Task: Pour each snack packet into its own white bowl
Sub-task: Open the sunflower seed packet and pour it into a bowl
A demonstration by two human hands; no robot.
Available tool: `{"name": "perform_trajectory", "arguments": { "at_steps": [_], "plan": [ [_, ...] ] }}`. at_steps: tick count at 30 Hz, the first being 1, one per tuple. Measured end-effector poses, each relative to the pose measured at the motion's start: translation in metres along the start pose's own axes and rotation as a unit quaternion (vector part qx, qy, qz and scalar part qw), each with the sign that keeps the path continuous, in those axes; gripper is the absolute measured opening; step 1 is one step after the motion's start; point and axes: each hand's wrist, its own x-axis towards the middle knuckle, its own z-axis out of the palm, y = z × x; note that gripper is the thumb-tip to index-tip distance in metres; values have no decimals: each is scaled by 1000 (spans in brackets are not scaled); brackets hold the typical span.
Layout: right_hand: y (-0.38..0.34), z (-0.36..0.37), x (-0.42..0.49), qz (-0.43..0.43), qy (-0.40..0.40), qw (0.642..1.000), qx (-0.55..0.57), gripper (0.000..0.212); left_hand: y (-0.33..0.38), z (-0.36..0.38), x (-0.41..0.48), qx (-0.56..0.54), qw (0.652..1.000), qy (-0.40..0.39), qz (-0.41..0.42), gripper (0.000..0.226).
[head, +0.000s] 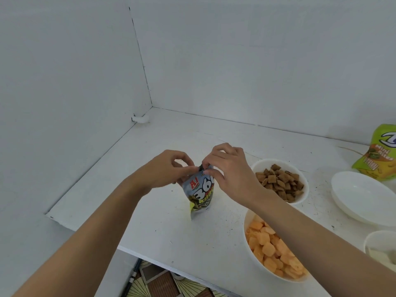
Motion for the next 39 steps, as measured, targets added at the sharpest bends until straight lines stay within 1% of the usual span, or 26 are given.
{"name": "perform_trajectory", "arguments": {
  "at_steps": [2, 7, 11, 16, 18, 21, 24, 26, 28, 31, 32, 34, 35, 37, 39],
  "plan": [
    [4, 1, 0, -8, 4, 1000, 7, 7, 5, 0, 4, -19, 999, -33, -27, 22],
    [10, 4, 0, -3, 14, 996, 92, 8, 12, 1, 4, -34, 998, -58, 0, 21],
    [9, 0, 5, -3, -25, 990, 137, 12, 13, 7, 6, -9, 999, -40, 6, 24],
    [14, -5, 14, -39, -87, 988, 122, 11, 16, 4, 5, 6, 999, -51, 17, 27],
    [20, -10, 14, -52, -100, 988, 106, 9, 13, 0, 7, 6, 1000, -12, 4, 30],
    [32, -19, 12, -81, -106, 990, 44, 10, 3, -10, 9, 41, 995, 85, -13, 33],
    [28, -21, 9, -103, -106, 989, -26, 11, -1, -10, 9, 106, 985, 133, 12, 28],
    [24, -21, 8, -91, -97, 990, -38, 10, 0, -7, 8, 109, 982, 148, 49, 23],
    [23, -22, 6, -75, -94, 992, -38, 16, 3, -8, 6, 93, 984, 119, 92, 19],
    [24, -19, 2, -61, -89, 992, -59, 28, 6, -10, 5, 114, 986, 11, 118, 22],
    [24, -17, 1, -55, -81, 993, -68, 30, 6, -11, 6, 130, 984, -9, 121, 24],
    [27, -17, 1, -44, -73, 993, -80, 30, 2, -14, 10, 182, 976, 5, 123, 19],
    [30, -18, 1, -41, -82, 993, -77, 29, -1, -18, 12, 222, 967, 24, 123, 26],
    [35, -21, 1, -32, -114, 992, -40, 30, -8, -26, 16, 276, 953, 46, 117, 50],
    [36, -21, 0, -20, -128, 992, -13, 36, -12, -27, 17, 294, 948, 46, 113, 57]
  ]
}}
